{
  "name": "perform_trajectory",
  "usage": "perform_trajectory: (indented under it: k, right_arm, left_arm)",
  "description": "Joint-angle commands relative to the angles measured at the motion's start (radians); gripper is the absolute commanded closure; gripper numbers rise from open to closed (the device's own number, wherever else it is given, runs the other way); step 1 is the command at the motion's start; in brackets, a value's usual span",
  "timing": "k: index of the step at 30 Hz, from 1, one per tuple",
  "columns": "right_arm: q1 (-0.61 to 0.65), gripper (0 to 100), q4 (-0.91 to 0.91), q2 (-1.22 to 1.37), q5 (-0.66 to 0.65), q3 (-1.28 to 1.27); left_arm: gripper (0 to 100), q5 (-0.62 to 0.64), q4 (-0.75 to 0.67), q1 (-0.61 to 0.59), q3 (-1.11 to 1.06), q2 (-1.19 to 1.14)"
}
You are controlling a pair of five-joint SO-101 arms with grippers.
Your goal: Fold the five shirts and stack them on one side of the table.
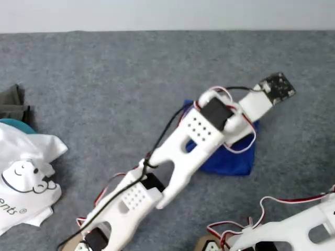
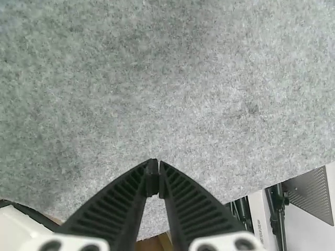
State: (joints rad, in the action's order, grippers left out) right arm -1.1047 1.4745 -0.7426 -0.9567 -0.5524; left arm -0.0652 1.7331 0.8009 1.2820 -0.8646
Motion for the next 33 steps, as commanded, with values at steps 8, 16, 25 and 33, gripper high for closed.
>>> perform_trajectory:
  k: [8,16,25,33]
  right_arm:
    - [-0.008,98.8,-0.005,-0.022,-0.005,0.003]
    - [-0.008,98.8,-0.004,-0.022,-0.005,0.003]
    - [0.018,98.8,-0.004,-0.022,-0.002,0.003]
    - [0.239,98.8,0.061,-0.015,0.163,0.011]
  left_arm:
    - [100,0.011,-0.169,0.012,0.008,0.006]
    - [84,0.020,-0.227,0.023,-0.196,0.017]
    - [83,0.046,0.026,-0.020,0.031,0.025]
    - [92,0.032,0.025,-0.175,-0.053,0.209]
